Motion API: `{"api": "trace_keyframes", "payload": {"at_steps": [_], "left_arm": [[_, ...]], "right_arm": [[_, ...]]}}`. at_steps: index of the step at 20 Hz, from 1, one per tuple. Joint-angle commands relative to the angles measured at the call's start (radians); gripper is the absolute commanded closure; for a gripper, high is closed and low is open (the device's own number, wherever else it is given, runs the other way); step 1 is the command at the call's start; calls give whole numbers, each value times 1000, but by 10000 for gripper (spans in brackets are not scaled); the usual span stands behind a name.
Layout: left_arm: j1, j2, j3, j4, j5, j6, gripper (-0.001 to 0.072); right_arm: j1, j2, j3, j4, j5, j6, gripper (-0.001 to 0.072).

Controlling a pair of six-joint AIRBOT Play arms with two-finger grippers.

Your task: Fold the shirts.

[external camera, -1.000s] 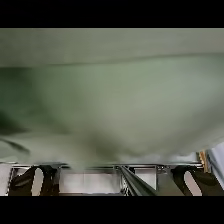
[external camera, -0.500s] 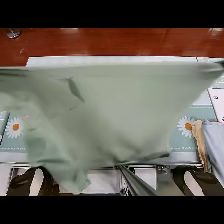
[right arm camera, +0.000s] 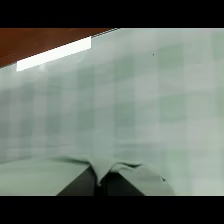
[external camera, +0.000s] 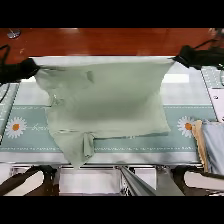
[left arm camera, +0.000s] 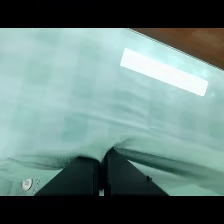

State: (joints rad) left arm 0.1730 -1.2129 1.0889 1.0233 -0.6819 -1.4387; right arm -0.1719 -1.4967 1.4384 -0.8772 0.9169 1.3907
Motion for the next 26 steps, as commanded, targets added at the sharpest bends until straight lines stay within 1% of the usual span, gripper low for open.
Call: {"api": "trace_keyframes", "payload": {"at_steps": [1, 3, 6, 8, 10, 11, 12, 14, 16, 17, 19, 22, 23, 24, 25, 26], "left_arm": [[-43, -269, 168, -23, -54, -62, 681], [-48, -343, 233, -41, -142, -72, 680], [-40, -349, 248, -54, -233, -73, 680], [-6, -330, 269, -52, -386, 6, 680], [40, -319, 280, -52, -544, 19, 680], [57, -317, 280, -46, -603, 41, 680], [64, -318, 278, -13, -645, 42, 680], [61, -319, 251, 77, -684, 39, 680], [51, -318, 180, 77, -708, 41, 680], [48, -319, 134, 79, -716, 56, 680], [51, -319, 53, 95, -695, 58, 680], [51, -319, 10, 90, -646, 59, 678], [51, -319, 11, 62, -636, 60, 663], [51, -319, 14, 19, -650, 79, 454], [51, -319, 24, -5, -683, 92, 1], [53, -318, 44, 19, -719, 92, 2]], "right_arm": [[1, -304, 217, 116, 51, 49, 685], [1, -392, 293, 129, 113, 83, 685], [-2, -407, 307, 118, 193, 64, 685], [-24, -382, 307, 113, 274, 33, 685], [-51, -351, 307, 109, 347, 14, 685], [-63, -335, 307, 92, 388, 10, 684], [-69, -325, 307, 49, 426, 11, 685], [-61, -322, 302, -84, 526, 10, 685], [-42, -322, 240, -163, 568, -1, 685], [-39, -322, 200, -172, 560, -2, 685], [-37, -322, 124, -172, 510, -6, 684], [-34, -323, 78, -173, 457, -8, 683], [-32, -322, 79, -174, 439, -8, 533], [-32, -322, 80, -156, 433, -5, 149], [-34, -322, 89, -146, 442, -8, 90], [-43, -320, 111, -146, 468, -4, 90]]}}
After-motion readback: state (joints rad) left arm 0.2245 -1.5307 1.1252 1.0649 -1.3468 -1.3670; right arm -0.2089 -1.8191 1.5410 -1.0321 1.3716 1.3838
